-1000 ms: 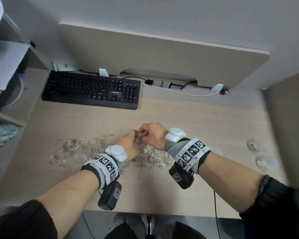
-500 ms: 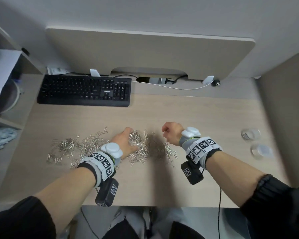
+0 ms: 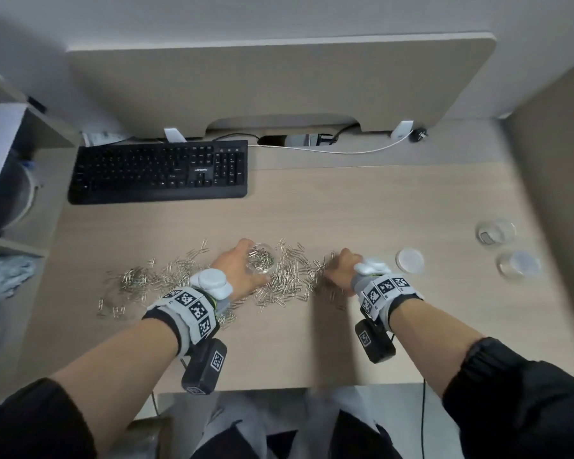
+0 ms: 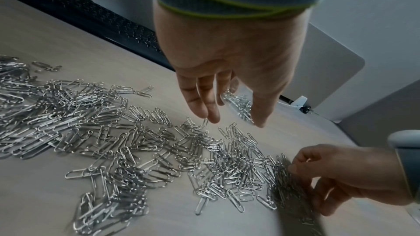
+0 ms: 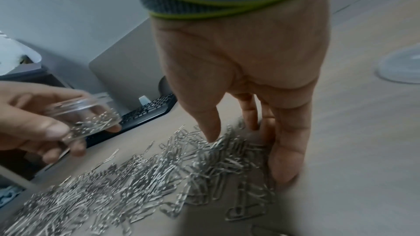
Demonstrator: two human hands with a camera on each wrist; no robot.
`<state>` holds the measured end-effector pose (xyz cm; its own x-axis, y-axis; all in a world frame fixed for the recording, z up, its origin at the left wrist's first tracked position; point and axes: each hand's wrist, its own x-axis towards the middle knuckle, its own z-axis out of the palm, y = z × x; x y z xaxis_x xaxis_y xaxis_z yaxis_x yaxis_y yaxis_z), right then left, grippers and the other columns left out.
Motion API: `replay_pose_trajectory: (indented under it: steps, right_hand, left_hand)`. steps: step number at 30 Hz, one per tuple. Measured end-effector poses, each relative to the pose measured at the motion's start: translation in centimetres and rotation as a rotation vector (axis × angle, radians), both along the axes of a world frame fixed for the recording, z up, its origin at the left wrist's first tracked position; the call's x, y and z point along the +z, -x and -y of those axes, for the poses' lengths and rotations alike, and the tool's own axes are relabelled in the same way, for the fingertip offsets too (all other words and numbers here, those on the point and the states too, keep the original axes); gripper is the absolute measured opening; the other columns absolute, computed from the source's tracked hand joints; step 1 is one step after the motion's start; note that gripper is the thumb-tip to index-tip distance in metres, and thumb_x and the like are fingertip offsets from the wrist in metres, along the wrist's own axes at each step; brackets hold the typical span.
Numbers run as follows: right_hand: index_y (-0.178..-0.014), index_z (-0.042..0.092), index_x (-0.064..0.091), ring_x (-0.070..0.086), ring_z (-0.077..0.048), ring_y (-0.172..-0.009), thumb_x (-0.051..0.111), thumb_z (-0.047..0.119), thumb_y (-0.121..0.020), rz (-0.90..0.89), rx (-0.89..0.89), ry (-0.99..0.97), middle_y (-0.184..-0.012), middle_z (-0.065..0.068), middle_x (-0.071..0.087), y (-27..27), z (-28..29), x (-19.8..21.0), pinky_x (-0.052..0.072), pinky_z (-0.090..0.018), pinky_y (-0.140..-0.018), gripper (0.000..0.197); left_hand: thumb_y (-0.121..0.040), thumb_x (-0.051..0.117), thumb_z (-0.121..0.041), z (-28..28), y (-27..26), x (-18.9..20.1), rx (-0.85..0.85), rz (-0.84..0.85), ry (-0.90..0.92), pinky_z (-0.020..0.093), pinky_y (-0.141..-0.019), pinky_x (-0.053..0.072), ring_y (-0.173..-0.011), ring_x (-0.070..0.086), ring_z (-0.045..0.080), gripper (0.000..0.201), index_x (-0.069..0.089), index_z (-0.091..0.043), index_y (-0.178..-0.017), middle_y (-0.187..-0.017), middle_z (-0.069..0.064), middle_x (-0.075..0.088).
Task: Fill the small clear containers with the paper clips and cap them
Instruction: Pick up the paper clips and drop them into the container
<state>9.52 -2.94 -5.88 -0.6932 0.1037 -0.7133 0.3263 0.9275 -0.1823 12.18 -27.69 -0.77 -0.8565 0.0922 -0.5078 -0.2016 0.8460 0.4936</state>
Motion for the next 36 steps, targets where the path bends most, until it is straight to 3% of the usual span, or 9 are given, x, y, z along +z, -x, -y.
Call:
replay_pose_trajectory:
  steps: [4, 9, 11, 16, 20, 26, 30, 34, 36]
  right_hand:
    - [-0.128, 0.011, 0.040, 0.059, -0.029, -0.104, 0.059, 0.073, -0.077, -0.021, 0.112, -0.134, -0.121, -0.010, 0.053, -0.5, 4.3, -0.3, 0.049, -0.038, -0.081, 0.083]
    - [-0.135, 0.007, 0.033, 0.058, -0.031, -0.113, 0.061, 0.074, -0.075, -0.062, 0.185, -0.179, -0.127, -0.012, 0.045, -1.5, 9.9, -0.7, 0.048, -0.040, -0.082, 0.094]
    - [-0.132, 0.006, 0.034, 0.059, -0.029, -0.109, 0.064, 0.066, -0.079, -0.061, 0.212, -0.188, -0.127, -0.012, 0.045, -1.8, 11.6, -1.3, 0.048, -0.037, -0.080, 0.086]
    - [-0.139, 0.006, 0.035, 0.059, -0.031, -0.114, 0.061, 0.014, -0.090, -0.025, 0.202, -0.145, -0.135, -0.016, 0.045, -1.4, 13.1, -1.4, 0.050, -0.037, -0.086, 0.056]
    - [-0.140, 0.004, 0.042, 0.053, -0.030, -0.124, 0.052, 0.009, -0.095, 0.049, 0.174, -0.017, -0.137, -0.016, 0.050, -0.6, 11.5, -0.5, 0.046, -0.035, -0.097, 0.047]
    - [-0.098, 0.019, 0.065, 0.071, -0.028, -0.079, 0.060, 0.016, -0.085, -0.058, -0.050, 0.181, -0.095, -0.009, 0.071, -0.6, 9.2, 0.8, 0.059, -0.035, -0.075, 0.015]
    - [-0.086, 0.007, 0.062, 0.066, -0.024, -0.047, 0.063, 0.002, -0.083, -0.079, -0.187, 0.431, -0.075, -0.012, 0.067, 0.1, 8.9, 3.8, 0.057, -0.035, -0.051, 0.006]
    - [-0.075, 0.009, 0.058, 0.061, -0.028, -0.048, 0.062, -0.005, -0.082, -0.113, -0.218, 0.601, -0.069, -0.010, 0.058, 0.7, 9.3, 5.7, 0.058, -0.056, -0.063, 0.016]
    - [-0.075, 0.011, 0.058, 0.059, -0.025, -0.045, 0.062, -0.005, -0.082, -0.135, -0.209, 0.624, -0.068, -0.008, 0.057, 0.9, 9.7, 6.1, 0.058, -0.055, -0.063, 0.018]
  left_hand:
    - [-0.077, 0.077, -0.042, 1.8, 0.0, -0.6, -0.063, 0.006, 0.023, 0.026, -0.064, 0.046, -0.075, 0.064, 0.016, 0.072, 0.038, -0.019, -0.133, -0.089, -0.004, 0.069]
    - [-0.080, 0.074, -0.040, 5.1, -0.7, -0.9, -0.106, 0.038, 0.047, 0.030, -0.068, 0.049, -0.078, 0.062, 0.021, 0.072, 0.037, -0.017, -0.136, -0.095, 0.002, 0.065]
    - [-0.078, 0.075, -0.039, 6.2, -0.9, -1.4, -0.106, 0.033, 0.043, 0.032, -0.071, 0.052, -0.081, 0.064, 0.020, 0.073, 0.037, -0.018, -0.136, -0.100, 0.004, 0.067]
    - [-0.077, 0.075, -0.040, 7.4, -1.4, -2.1, -0.119, 0.033, 0.028, 0.035, -0.070, 0.057, -0.078, 0.067, 0.018, 0.071, 0.038, -0.020, -0.134, -0.094, 0.001, 0.070]
    - [-0.077, 0.074, -0.040, 7.5, -1.4, -2.5, -0.148, 0.028, 0.041, 0.032, -0.067, 0.055, -0.079, 0.067, 0.018, 0.072, 0.036, -0.020, -0.136, -0.096, 0.000, 0.070]
    - [-0.077, 0.073, -0.045, 6.5, -0.6, -2.9, -0.175, 0.045, 0.069, 0.034, -0.068, 0.057, -0.077, 0.066, 0.018, 0.076, 0.034, -0.022, -0.138, -0.093, -0.002, 0.069]
    - [-0.078, 0.074, -0.040, 5.1, 0.0, -3.2, -0.171, 0.035, 0.065, 0.029, -0.062, 0.047, -0.077, 0.061, 0.021, 0.075, 0.034, -0.020, -0.138, -0.093, 0.001, 0.060]
    - [-0.076, 0.076, -0.036, 3.2, 0.5, -3.1, -0.165, 0.022, 0.018, 0.029, -0.072, 0.047, -0.092, 0.062, 0.026, 0.075, 0.036, -0.020, -0.138, -0.117, 0.008, 0.064]
    - [-0.074, 0.077, -0.036, 2.5, 0.7, -3.2, -0.166, 0.011, -0.014, 0.029, -0.072, 0.049, -0.092, 0.063, 0.027, 0.073, 0.038, -0.020, -0.134, -0.115, 0.008, 0.066]
